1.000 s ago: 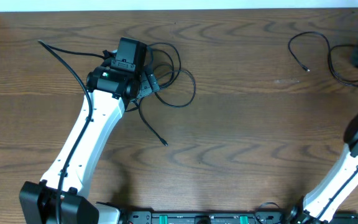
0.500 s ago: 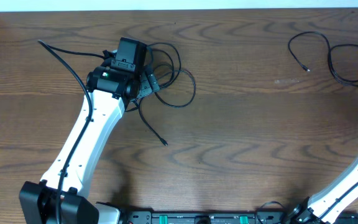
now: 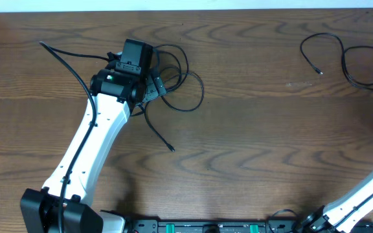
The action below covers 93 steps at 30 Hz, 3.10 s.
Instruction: Untangle cables
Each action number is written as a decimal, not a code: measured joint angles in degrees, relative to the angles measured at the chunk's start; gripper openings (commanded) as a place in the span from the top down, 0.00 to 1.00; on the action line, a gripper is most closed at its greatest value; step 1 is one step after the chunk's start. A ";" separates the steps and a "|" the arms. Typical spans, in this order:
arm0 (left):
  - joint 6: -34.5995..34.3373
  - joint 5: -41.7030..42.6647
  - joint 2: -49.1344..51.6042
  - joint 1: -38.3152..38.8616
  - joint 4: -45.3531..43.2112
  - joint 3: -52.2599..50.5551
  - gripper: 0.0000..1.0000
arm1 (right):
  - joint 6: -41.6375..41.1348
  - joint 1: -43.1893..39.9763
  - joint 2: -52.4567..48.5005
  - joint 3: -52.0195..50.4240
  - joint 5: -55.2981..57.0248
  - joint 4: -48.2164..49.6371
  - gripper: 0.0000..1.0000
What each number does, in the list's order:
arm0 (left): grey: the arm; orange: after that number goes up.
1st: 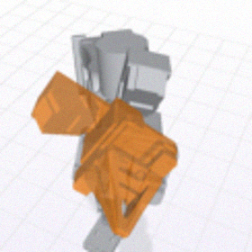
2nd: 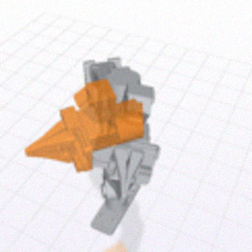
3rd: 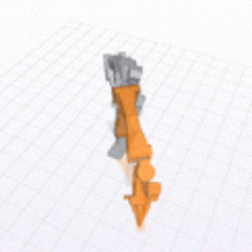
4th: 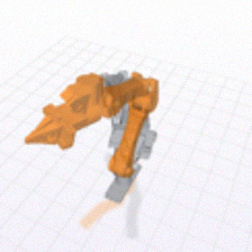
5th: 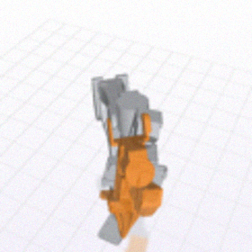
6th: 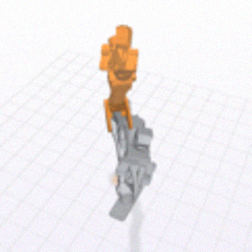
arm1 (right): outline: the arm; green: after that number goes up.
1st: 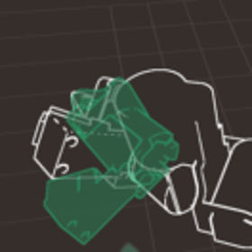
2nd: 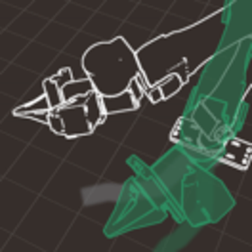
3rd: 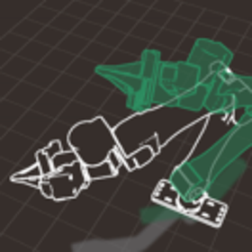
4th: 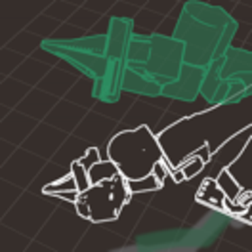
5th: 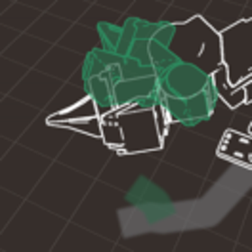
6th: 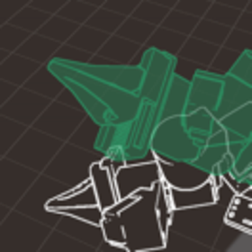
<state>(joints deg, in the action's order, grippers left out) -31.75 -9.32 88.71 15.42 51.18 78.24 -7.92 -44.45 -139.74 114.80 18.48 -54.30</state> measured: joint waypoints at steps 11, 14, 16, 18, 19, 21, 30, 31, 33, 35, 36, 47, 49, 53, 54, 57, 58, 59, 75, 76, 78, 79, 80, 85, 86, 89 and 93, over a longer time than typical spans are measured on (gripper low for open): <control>0.00 0.00 0.00 0.00 0.00 0.00 0.00 | -2.34 -7.10 -0.15 -0.02 3.72 -8.13 0.99; 0.00 0.00 0.00 0.00 0.00 0.00 0.00 | -1.92 -7.10 -0.13 0.00 2.47 -9.75 0.99; 0.00 0.00 0.00 0.00 0.00 0.00 0.00 | -1.84 -6.95 -0.02 0.00 1.57 -11.08 0.99; 0.00 0.00 0.00 0.00 0.00 0.00 0.00 | -1.64 -6.71 0.02 0.00 1.20 -12.48 0.99; 0.00 0.00 0.00 0.00 0.00 0.00 0.00 | -1.55 -6.47 0.04 0.00 1.09 -13.27 0.99; 0.00 0.00 0.00 0.00 0.00 0.00 0.00 | -1.46 -5.92 0.17 -0.02 0.85 -13.44 0.99; -0.02 0.00 0.00 0.00 0.00 0.00 0.00 | -0.37 -4.66 8.98 -0.85 -6.99 -5.03 0.99; 0.00 0.00 0.00 0.00 0.00 0.00 0.00 | -0.35 -4.48 11.26 -0.85 -9.86 -4.13 0.99; 0.00 -0.02 0.00 0.00 0.00 0.00 0.00 | -0.11 -3.76 14.25 -0.81 -14.86 -2.97 0.99; 0.00 0.00 0.00 0.00 0.00 0.00 0.00 | 1.18 -1.66 16.22 -0.50 -20.46 -1.84 0.99; 0.00 0.00 0.00 0.00 0.00 0.00 0.00 | 1.92 -0.35 16.50 -0.42 -22.36 -1.53 0.99; 0.00 0.00 0.00 0.00 0.02 0.00 0.00 | 11.98 26.08 12.94 -0.48 -30.14 7.43 0.99; 0.00 0.00 0.00 0.00 -0.02 0.00 0.00 | 13.33 30.27 10.51 -0.48 -30.53 9.86 0.99; 0.00 0.00 0.00 0.00 0.02 0.00 0.00 | 14.71 34.51 5.62 -0.48 -30.49 15.13 0.99; -0.02 -0.02 0.00 0.00 -0.02 0.00 0.00 | 14.93 35.28 4.39 -0.48 -30.42 16.13 0.99; -0.02 0.00 0.00 0.00 0.00 0.00 0.00 | 15.47 37.59 0.74 -0.50 -28.98 19.04 0.99; 0.00 0.00 0.00 0.00 0.02 0.00 0.00 | 15.58 38.14 -0.24 -0.50 -28.68 19.69 0.99; 0.00 0.00 0.00 0.00 0.00 0.00 0.00 | 15.74 38.60 -1.07 -0.50 -28.06 20.11 0.99; -0.02 0.00 0.00 0.00 0.00 0.00 0.00 | 17.27 34.51 -1.92 -0.44 -7.56 21.24 0.99; -0.02 0.00 0.00 0.00 0.00 0.00 0.00 | 17.42 33.83 -1.92 -0.44 -7.02 21.11 0.99; 0.00 0.00 0.00 0.00 0.00 0.00 0.00 | 17.46 32.59 -1.90 -0.44 -6.16 20.85 0.99; 0.00 0.00 0.00 0.00 0.00 0.00 0.00 | 17.46 32.13 -1.81 -0.44 -5.97 20.50 0.99; 0.00 0.00 0.00 0.00 0.00 0.00 0.00 | 17.46 31.87 -1.62 -0.44 -5.95 19.85 0.99; 0.00 0.00 0.00 0.00 0.00 0.00 0.00 | 17.53 32.89 2.60 -0.63 -13.77 14.38 0.83; 0.00 0.00 0.00 0.00 0.00 0.00 0.00 | 17.14 33.48 4.35 -0.63 -17.73 12.63 0.83; 0.00 0.00 0.00 0.00 0.00 0.00 0.00 | 16.41 35.80 8.94 -0.52 -30.80 10.60 0.84; 0.00 0.00 0.00 0.00 0.00 0.00 0.00 | 15.56 41.03 9.81 -0.42 -45.83 6.78 0.63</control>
<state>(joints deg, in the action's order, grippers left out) -31.75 -9.32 88.71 15.42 51.18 78.24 7.64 -3.42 -129.93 114.39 -27.35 -47.53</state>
